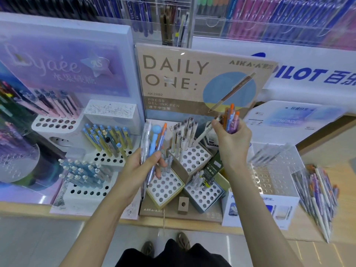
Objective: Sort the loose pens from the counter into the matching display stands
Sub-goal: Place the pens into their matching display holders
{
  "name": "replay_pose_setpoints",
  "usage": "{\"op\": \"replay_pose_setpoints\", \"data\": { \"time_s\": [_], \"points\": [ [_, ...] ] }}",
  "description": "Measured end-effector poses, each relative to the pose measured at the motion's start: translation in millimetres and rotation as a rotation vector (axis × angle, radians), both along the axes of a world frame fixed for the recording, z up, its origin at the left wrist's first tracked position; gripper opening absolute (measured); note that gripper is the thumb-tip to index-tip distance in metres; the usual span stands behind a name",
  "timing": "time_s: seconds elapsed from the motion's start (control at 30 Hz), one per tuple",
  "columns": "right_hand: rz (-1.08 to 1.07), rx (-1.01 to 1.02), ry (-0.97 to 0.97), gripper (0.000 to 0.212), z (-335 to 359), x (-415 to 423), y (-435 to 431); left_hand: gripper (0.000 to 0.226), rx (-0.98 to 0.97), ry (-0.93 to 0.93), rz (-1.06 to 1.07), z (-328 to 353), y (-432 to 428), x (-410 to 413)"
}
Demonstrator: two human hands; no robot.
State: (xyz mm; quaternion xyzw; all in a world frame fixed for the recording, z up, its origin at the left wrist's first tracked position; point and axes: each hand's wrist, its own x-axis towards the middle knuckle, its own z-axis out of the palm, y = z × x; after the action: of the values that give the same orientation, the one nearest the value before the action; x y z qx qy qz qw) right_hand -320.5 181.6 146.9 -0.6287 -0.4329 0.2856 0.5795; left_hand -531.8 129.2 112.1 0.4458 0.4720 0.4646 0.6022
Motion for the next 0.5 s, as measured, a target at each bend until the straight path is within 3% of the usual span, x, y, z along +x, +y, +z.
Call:
{"op": "replay_pose_setpoints", "data": {
  "time_s": [0.5],
  "points": [
    [0.046, 0.02, -0.138, 0.021, -10.8, 2.4, 11.3, 0.041, -0.053, -0.101, 0.127, -0.4, -7.8, 2.7]
  ]
}}
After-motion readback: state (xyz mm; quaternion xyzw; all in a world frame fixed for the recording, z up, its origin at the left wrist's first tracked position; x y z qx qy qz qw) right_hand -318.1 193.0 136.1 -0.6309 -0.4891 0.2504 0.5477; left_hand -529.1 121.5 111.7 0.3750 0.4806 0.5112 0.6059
